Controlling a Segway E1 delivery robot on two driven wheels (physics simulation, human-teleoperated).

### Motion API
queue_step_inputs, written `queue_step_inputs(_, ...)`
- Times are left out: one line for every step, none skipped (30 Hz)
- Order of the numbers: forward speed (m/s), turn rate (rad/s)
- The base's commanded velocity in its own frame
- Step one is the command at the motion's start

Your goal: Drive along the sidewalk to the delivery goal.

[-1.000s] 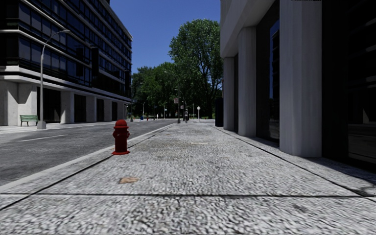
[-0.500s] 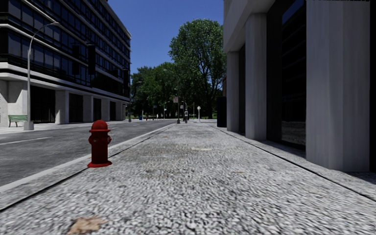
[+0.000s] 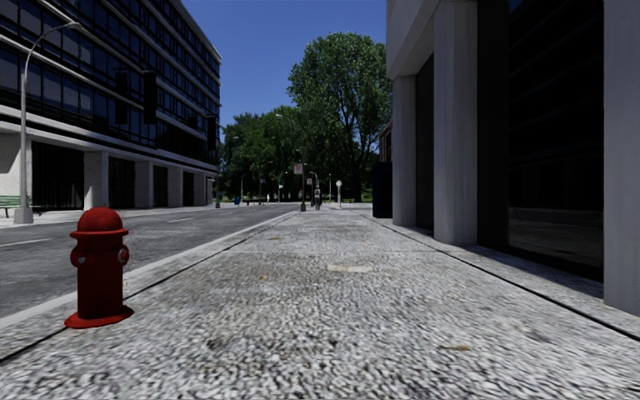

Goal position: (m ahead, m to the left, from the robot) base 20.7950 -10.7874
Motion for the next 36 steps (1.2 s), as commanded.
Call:
queue_step_inputs(2.00, 0.00)
queue_step_inputs(2.00, 0.00)
queue_step_inputs(2.00, 0.00)
queue_step_inputs(2.00, 0.00)
queue_step_inputs(2.00, 0.00)
queue_step_inputs(2.00, 0.00)
queue_step_inputs(2.00, 0.00)
queue_step_inputs(2.00, 0.00)
queue_step_inputs(2.00, 0.00)
queue_step_inputs(2.00, 0.00)
queue_step_inputs(2.00, 0.00)
queue_step_inputs(2.00, 0.00)
queue_step_inputs(2.00, 0.00)
queue_step_inputs(2.00, 0.00)
queue_step_inputs(2.00, 0.00)
queue_step_inputs(2.00, 0.00)
queue_step_inputs(2.00, 0.00)
queue_step_inputs(2.00, 0.00)
queue_step_inputs(2.00, 0.00)
queue_step_inputs(2.00, 0.00)
queue_step_inputs(2.00, 0.00)
queue_step_inputs(2.00, 0.00)
queue_step_inputs(2.00, 0.00)
queue_step_inputs(2.00, 0.00)
queue_step_inputs(2.00, 0.00)
queue_step_inputs(2.00, 0.00)
queue_step_inputs(2.00, 0.00)
queue_step_inputs(2.00, 0.00)
queue_step_inputs(2.00, 0.00)
queue_step_inputs(2.00, 0.00)
queue_step_inputs(2.00, 0.00)
queue_step_inputs(2.00, 0.00)
queue_step_inputs(2.00, 0.00)
queue_step_inputs(2.00, 0.00)
queue_step_inputs(2.00, 0.00)
queue_step_inputs(2.00, 0.00)
